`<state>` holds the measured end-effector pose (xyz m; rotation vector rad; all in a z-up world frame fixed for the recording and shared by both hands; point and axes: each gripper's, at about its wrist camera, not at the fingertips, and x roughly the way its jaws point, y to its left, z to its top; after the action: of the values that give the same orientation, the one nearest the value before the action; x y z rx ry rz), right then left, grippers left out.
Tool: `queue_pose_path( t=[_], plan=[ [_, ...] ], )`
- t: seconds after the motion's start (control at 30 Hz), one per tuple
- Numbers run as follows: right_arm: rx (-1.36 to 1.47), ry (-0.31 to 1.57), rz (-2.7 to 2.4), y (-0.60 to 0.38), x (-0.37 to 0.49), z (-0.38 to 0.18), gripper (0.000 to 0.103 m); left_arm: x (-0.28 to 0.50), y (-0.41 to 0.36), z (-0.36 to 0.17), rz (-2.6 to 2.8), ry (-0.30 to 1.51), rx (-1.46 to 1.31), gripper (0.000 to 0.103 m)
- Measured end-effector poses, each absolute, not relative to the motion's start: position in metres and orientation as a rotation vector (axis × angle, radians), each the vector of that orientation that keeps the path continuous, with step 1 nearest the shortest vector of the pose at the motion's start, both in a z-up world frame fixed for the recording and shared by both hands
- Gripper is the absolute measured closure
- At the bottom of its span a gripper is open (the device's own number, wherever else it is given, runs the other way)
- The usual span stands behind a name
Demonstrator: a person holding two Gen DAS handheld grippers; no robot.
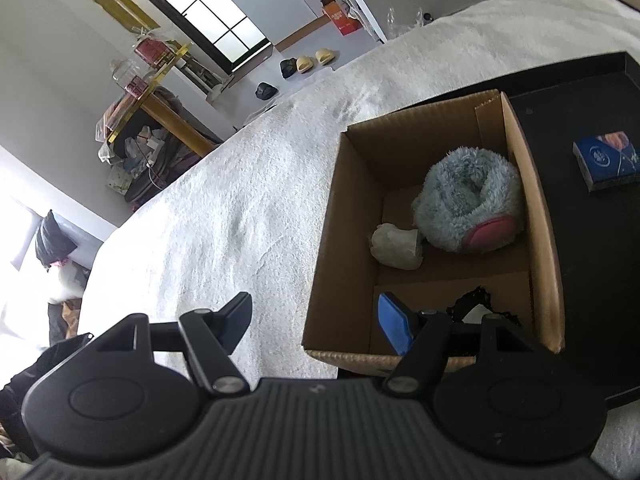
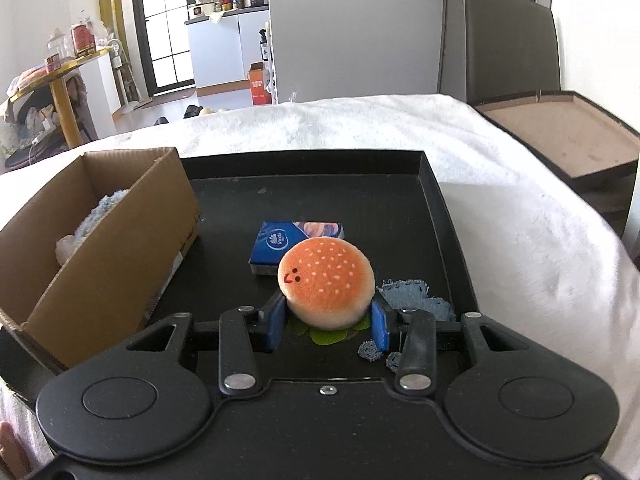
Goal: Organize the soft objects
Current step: 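Grasp the orange plush burger with the right gripper, then carry the burger with the right gripper into the box and release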
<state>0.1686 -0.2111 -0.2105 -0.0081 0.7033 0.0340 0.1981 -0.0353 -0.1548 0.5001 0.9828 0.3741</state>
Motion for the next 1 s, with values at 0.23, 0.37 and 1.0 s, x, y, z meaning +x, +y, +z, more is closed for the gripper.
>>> queue_pose_path(
  t=[0.23,0.37,1.0],
  plan=[
    [-0.046,0.676,0.035,-0.201,0.162,-0.188,0.061,0.191,-0.026,-0.148,0.358,0.959,0.441,0.035],
    [-0.068,0.655,0.035,-0.193,0.16,-0.177,0.061,0.189,-0.018,-0.144,0.348,0.952,0.392,0.035],
    [-0.136,0.602,0.073,-0.148,0.156,-0.135,0.061,0.179,0.018,-0.134,0.308,0.942,0.191,0.035]
  ],
)
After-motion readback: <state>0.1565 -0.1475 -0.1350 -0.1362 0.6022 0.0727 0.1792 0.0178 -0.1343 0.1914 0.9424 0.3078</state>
